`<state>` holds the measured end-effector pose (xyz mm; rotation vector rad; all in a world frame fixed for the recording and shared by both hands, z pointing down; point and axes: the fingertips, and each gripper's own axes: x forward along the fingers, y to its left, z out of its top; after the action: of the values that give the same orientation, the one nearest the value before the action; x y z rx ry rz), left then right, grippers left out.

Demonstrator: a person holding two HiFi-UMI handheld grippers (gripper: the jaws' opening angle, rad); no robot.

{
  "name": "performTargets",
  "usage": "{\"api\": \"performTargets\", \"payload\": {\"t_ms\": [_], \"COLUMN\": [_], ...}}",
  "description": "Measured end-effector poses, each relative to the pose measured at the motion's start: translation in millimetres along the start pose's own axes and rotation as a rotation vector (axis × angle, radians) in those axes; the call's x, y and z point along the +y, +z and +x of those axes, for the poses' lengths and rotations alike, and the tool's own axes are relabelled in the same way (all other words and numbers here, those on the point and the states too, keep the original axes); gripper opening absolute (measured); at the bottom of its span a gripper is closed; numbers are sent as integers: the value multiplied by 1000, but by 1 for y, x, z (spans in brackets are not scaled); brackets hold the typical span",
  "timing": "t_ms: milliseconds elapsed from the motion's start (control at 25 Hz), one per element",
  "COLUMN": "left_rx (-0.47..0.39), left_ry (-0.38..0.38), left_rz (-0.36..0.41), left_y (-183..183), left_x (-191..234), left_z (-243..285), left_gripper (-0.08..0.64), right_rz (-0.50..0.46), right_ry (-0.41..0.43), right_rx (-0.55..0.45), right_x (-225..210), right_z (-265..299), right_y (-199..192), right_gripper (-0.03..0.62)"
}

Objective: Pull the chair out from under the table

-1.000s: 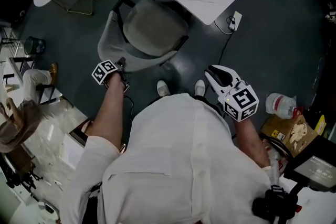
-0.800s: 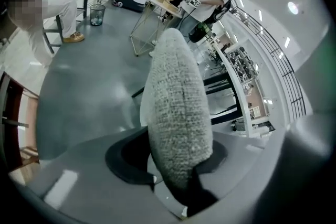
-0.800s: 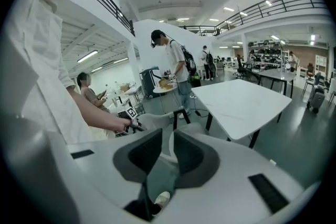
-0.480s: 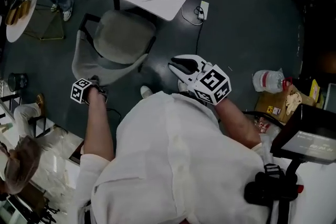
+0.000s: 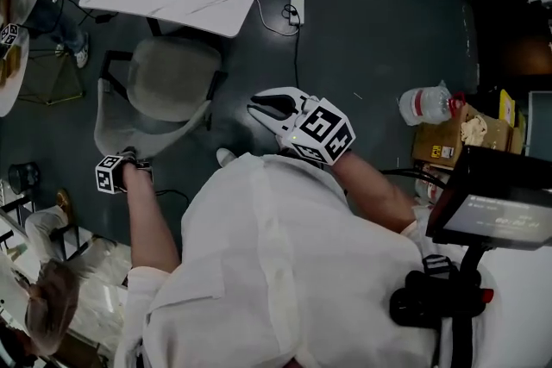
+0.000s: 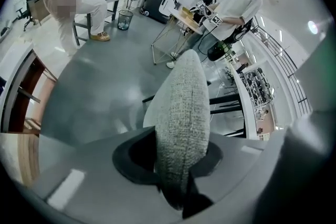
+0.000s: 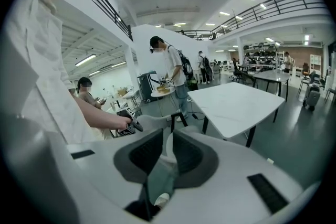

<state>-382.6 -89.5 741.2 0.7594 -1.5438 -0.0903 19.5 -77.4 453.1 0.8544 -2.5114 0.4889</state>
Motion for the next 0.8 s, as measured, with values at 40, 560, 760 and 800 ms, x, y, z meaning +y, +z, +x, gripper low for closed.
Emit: {"api": "performTargets", "payload": {"t_ms": [40, 560, 760, 800], "left_rx": [-7, -47, -54, -55], "left_ry": [1, 14, 19, 19], "left_rz": [-3, -55, -64, -66], "left_y": [4, -20, -12, -12], "left_x": [2, 29, 51, 55], "left_z": [0, -51, -64, -66], "left_gripper": [95, 94, 94, 94], "right_rz": [-1, -5, -22, -25], "right_ry": [2, 19, 44, 49], "right_rx": [0, 5, 3, 4], "right_x": [0, -3, 11, 14], "right_z": [0, -46, -36, -34], "right_y": [-2, -15, -15, -16], "right_gripper": [58, 54, 51, 51]}}
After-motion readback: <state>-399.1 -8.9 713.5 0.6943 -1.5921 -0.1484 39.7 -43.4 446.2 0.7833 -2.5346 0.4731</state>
